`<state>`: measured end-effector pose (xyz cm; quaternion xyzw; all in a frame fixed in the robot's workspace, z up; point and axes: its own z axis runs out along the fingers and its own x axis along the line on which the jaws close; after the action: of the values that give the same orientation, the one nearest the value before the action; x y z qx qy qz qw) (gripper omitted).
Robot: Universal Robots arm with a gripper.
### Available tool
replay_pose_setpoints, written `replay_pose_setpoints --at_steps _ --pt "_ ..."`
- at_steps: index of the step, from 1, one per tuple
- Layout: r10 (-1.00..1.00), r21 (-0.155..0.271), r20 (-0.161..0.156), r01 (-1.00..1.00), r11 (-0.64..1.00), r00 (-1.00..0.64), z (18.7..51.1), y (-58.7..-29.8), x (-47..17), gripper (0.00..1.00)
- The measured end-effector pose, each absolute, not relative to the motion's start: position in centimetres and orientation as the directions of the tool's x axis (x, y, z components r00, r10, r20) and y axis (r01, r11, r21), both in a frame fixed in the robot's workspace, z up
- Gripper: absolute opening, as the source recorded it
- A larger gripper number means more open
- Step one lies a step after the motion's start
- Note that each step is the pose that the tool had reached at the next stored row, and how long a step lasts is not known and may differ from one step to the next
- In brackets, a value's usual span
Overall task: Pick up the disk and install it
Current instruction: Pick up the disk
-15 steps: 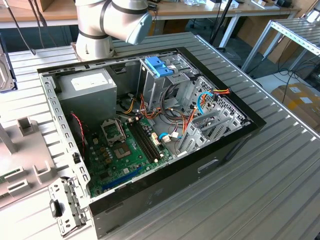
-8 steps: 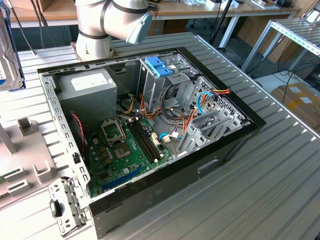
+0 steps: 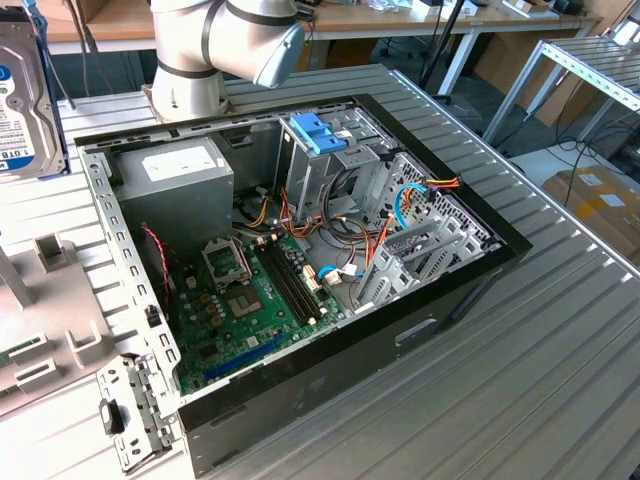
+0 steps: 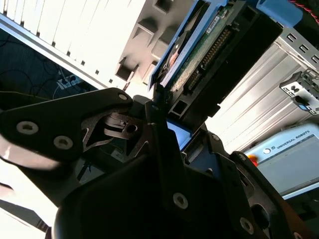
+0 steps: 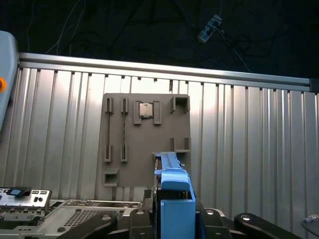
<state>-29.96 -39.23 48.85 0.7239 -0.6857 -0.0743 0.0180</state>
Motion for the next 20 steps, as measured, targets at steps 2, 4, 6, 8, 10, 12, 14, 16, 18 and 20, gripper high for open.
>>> replay_pose_setpoints --at_steps 2,4,6,8,10,12,14,16,18,20 --pt "-0.995 0.128 -0.083 -0.990 -0.059 0.049 48.8 -39.2 -29.8 0.37" --pt "-0.995 0.128 -0.083 -0.990 -0.059 0.049 48.8 -39.2 -29.7 0.37" --pt "-0.995 0.128 -0.083 -0.990 -0.059 0.049 48.8 -39.2 -29.5 0.37" --pt "-0.995 0.128 -0.083 -0.990 -0.059 0.049 48.8 -39.2 -29.3 0.37" --pt "-0.995 0.128 -0.083 -0.990 -0.059 0.049 48.8 -39.2 -29.1 0.37" --pt "-0.995 0.128 -0.083 -0.990 -0.059 0.049 48.8 -39.2 -28.9 0.37" --pt "-0.995 0.128 -0.083 -0.990 -0.059 0.049 48.7 -39.2 -28.6 0.37" --pt "-0.995 0.128 -0.083 -0.990 -0.059 0.049 48.7 -39.2 -28.5 0.37" --pt "-0.995 0.128 -0.083 -0.990 -0.059 0.049 48.7 -39.2 -28.2 0.37" --pt "-0.995 0.128 -0.083 -0.990 -0.059 0.049 48.7 -39.2 -28.1 0.37"
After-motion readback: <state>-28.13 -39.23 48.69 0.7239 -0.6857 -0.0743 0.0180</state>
